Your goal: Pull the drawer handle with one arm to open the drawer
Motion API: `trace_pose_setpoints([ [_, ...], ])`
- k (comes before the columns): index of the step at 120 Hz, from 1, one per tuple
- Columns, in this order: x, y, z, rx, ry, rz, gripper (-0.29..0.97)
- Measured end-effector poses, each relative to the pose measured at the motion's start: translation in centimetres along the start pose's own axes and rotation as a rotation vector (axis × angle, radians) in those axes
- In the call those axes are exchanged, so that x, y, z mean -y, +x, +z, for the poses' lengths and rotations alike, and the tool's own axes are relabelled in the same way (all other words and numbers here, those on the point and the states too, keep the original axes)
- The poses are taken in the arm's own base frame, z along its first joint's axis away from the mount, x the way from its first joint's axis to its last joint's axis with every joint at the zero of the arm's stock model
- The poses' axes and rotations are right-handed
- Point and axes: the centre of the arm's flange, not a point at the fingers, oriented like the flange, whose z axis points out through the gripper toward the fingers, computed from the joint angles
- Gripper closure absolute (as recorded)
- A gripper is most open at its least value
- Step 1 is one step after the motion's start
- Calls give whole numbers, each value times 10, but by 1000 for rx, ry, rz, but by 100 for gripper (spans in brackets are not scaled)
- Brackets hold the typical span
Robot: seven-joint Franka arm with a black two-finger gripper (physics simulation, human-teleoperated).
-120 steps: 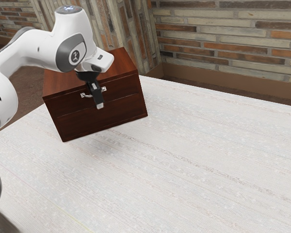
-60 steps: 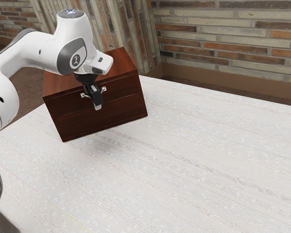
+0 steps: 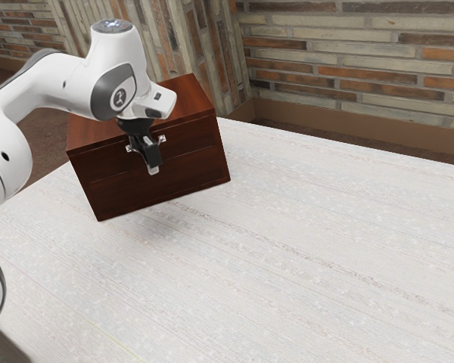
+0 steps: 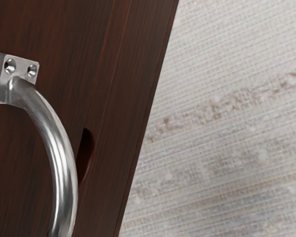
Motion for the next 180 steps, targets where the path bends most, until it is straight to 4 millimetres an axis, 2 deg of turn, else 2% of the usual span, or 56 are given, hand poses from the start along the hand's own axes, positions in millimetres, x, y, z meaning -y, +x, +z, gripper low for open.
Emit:
trace_pose_setpoints([
  [11, -1, 1, 0, -1, -1, -3, -8],
  [37, -6, 4, -5, -6, 6, 2, 14],
  [54, -9, 5, -4, -1, 2, 6, 18],
  [106, -33, 0, -12, 21, -10, 29, 25],
  [137, -56, -10, -17, 35, -10, 50, 22],
  [180, -77, -16, -21, 23, 1, 60, 19],
])
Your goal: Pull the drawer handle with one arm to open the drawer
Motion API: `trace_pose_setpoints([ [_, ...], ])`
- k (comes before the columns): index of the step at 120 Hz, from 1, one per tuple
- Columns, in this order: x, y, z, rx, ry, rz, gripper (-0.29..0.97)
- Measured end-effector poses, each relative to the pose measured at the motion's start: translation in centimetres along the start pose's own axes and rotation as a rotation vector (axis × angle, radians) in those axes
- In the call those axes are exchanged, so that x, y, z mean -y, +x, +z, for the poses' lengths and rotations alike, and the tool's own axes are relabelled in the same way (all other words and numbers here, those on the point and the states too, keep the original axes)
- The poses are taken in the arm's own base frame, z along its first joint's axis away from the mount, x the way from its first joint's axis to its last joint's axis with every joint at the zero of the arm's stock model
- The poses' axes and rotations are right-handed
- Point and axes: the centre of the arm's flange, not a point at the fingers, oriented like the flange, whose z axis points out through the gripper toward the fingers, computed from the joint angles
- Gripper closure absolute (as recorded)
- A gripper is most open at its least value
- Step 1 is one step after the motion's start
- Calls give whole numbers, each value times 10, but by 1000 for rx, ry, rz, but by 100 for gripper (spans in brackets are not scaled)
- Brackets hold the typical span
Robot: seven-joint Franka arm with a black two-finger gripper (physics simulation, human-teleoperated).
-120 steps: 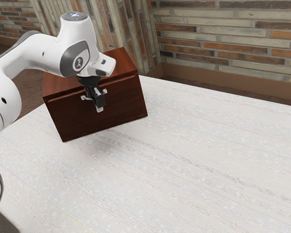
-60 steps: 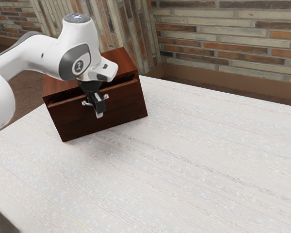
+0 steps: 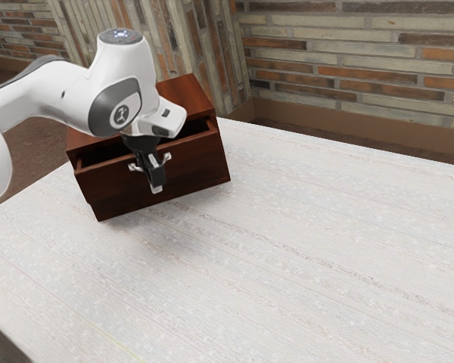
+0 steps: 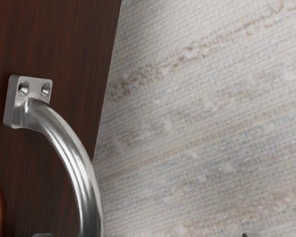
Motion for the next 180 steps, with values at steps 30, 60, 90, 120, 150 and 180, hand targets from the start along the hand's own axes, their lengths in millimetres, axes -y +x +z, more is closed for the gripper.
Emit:
trace_pose_setpoints([
  [30, -21, -6, -5, -5, 8, 9, 17],
  [60, -29, -9, -8, -24, 17, 4, 21],
  [90, -41, 2, -14, -45, 22, 22, 25],
  [120, -51, -4, -19, -43, 26, 25, 26],
  [150, -63, -12, -18, -37, 28, 29, 21],
  [180, -80, -16, -20, -40, 33, 41, 21],
])
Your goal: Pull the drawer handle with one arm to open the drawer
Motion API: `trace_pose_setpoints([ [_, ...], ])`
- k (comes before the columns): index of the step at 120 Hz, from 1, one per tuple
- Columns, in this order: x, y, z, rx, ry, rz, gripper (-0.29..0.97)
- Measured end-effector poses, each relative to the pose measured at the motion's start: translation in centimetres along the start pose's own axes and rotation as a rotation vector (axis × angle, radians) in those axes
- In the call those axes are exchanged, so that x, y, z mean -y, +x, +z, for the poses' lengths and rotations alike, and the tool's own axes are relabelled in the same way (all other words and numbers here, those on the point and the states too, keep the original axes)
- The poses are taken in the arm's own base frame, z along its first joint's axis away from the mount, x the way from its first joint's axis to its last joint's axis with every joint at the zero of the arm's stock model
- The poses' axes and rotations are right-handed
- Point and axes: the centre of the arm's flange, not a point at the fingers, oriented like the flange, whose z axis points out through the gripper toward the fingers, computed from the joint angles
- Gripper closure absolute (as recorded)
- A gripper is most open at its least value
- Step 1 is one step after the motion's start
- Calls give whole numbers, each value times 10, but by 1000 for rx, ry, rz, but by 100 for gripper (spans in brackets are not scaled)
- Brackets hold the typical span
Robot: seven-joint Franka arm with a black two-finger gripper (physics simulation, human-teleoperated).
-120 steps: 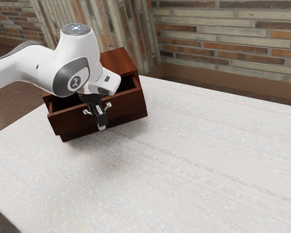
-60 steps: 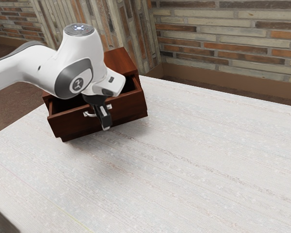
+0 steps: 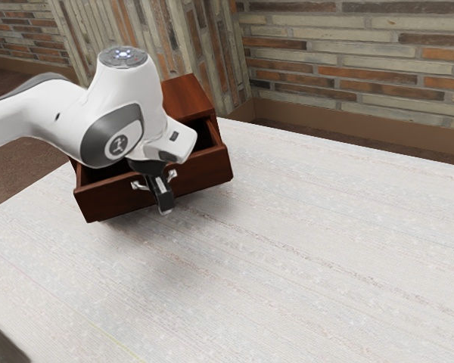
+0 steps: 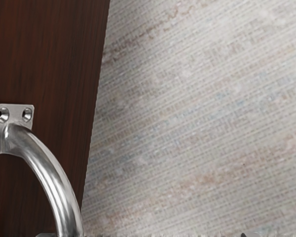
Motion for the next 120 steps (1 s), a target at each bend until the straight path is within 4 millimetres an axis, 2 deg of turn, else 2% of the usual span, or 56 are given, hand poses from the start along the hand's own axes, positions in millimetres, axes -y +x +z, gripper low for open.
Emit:
trace_pose_setpoints([
  [53, -31, -10, -11, -8, 21, 10, 23],
  [73, -28, -12, -20, -23, 40, -3, 30],
  [80, -24, -10, -36, -48, 61, -10, 29],
  [89, -20, -7, -68, -92, 99, -15, 27],
  [103, -25, -7, -114, -145, 141, -12, 18],
  [120, -33, -9, -148, -159, 90, -1, 9],
])
